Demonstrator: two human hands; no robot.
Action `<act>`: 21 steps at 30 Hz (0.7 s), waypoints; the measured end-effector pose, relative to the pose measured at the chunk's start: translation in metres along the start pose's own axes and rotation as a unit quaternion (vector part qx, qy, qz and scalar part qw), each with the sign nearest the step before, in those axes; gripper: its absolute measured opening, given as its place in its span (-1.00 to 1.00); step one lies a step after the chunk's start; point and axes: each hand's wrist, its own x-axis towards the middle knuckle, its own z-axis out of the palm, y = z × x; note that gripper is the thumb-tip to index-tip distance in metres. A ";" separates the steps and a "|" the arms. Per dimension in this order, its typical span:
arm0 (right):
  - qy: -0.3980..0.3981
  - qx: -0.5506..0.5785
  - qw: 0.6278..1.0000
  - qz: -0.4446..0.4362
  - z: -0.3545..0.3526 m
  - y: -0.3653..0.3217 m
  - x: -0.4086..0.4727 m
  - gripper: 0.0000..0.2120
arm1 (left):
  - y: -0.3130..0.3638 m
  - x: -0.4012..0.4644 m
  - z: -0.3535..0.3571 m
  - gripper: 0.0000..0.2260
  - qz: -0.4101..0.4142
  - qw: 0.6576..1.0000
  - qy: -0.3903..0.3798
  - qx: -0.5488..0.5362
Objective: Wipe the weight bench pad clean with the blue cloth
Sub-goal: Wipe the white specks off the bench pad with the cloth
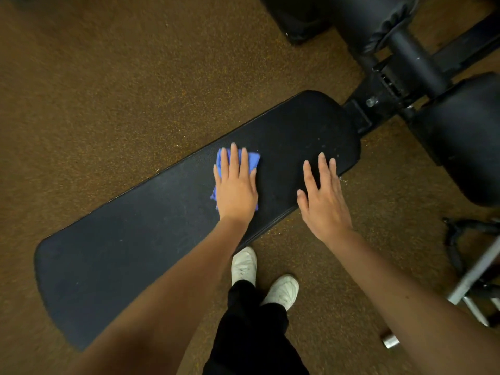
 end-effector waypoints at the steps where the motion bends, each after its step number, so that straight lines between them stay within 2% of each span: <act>1: -0.001 0.001 1.000 0.003 0.000 0.003 0.000 -0.41 | 0.009 0.015 -0.001 -0.56 -0.004 1.000 0.001 -0.006; 4: -0.004 0.003 1.000 0.003 0.001 0.010 -0.001 -0.41 | 0.025 0.032 0.004 -0.56 0.039 0.999 -0.004 0.016; 7: -0.007 0.006 1.000 0.000 0.002 0.011 -0.002 -0.40 | 0.025 0.007 0.010 -0.54 0.131 0.989 -0.018 0.061; 9: -0.009 0.003 1.000 -0.001 0.001 0.009 -0.001 -0.39 | 0.015 -0.013 0.011 -0.52 0.156 0.984 -0.030 0.077; 16: -0.005 0.014 1.000 -0.005 -0.002 0.006 0.000 -0.39 | 0.010 0.008 0.003 -0.55 -0.007 1.000 -0.012 0.025; 21: -0.012 0.046 0.999 -0.006 -0.004 0.010 -0.003 -0.38 | 0.042 0.052 0.004 -0.56 0.005 1.000 0.012 0.027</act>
